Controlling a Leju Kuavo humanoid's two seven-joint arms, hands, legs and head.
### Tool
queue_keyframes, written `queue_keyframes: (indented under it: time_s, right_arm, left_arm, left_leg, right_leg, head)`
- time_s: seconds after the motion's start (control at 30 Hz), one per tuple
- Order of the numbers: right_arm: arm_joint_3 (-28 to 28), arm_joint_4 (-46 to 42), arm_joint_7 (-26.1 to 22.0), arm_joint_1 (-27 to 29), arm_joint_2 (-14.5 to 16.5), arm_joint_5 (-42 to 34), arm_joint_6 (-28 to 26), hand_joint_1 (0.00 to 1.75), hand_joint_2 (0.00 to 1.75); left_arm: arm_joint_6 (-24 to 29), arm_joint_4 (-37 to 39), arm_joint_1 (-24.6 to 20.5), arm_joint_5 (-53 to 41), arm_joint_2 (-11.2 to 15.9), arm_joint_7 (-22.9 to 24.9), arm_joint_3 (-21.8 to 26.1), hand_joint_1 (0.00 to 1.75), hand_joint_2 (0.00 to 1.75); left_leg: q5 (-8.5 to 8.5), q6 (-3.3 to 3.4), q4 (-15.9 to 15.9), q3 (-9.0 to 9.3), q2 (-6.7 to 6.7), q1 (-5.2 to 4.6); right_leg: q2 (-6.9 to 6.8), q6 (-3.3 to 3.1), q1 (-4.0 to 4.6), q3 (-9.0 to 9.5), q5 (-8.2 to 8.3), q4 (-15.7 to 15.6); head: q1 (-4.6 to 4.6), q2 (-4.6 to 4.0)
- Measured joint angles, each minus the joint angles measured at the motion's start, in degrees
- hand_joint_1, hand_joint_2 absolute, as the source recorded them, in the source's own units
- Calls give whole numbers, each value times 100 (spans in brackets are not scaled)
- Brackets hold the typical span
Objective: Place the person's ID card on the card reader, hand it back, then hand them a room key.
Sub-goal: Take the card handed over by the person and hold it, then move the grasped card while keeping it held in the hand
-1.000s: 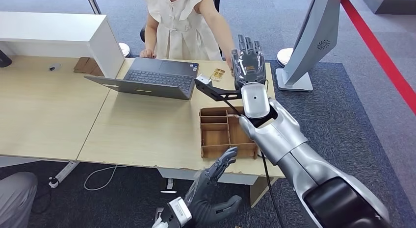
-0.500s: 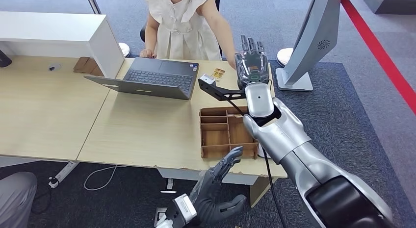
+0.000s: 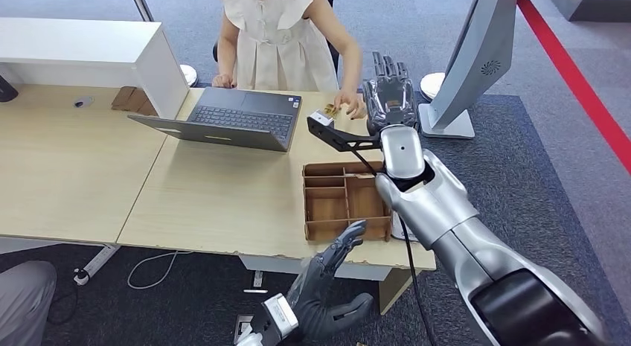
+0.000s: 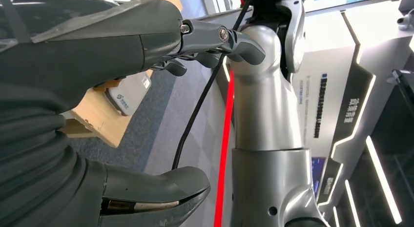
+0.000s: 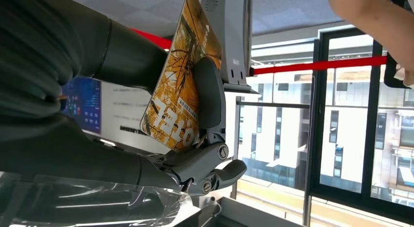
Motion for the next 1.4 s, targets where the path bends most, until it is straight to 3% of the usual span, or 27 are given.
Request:
queue_keyframes:
  time_s: [0.2, 0.5, 0.73, 0.93, 1.4]
  right_arm:
    - [-289, -801, 26, 551, -527, -28, -386, 175, 175]
    - [-689, -2318, 26, 1750, -1471, 265, -177, 175, 175]
    - [-763, -3041, -40, 2437, -2066, 174, -189, 175, 175]
    - [-735, -3178, -167, 2610, -2207, -69, -338, 175, 175]
    - [-479, -2983, -404, 2654, -2208, -579, -521, 175, 175]
  left_arm:
    - [113, -15, 103, -125, 34, 22, 120, 0, 175]
    - [191, -209, 354, -387, 142, 157, 396, 0, 175]
    - [672, -491, 592, -490, 310, 403, 575, 0, 175]
    - [872, -739, 793, -607, 440, 459, 721, 0, 175]
    - [1025, -1017, 1010, -673, 542, 556, 904, 0, 175]
  left_leg:
    - [-2, 2, 0, -1, -1, -1]
    - [-4, 5, 0, -1, -1, -1]
    - [-4, 5, 0, -4, -1, 0]
    - [-4, 5, -1, -4, 0, 0]
    - [-4, 5, -1, -7, -1, 0]
  right_leg:
    - [0, 0, -1, 0, 0, -2]
    - [0, 0, -1, 0, 0, -4]
    - [0, 0, -1, 1, 0, -3]
    - [0, 0, -1, 1, 0, -2]
    - [0, 0, -1, 1, -1, -2]
  head:
    - [1, 0]
    - [-1, 0]
    - [-1, 0]
    - [-1, 0]
    - [0, 0]
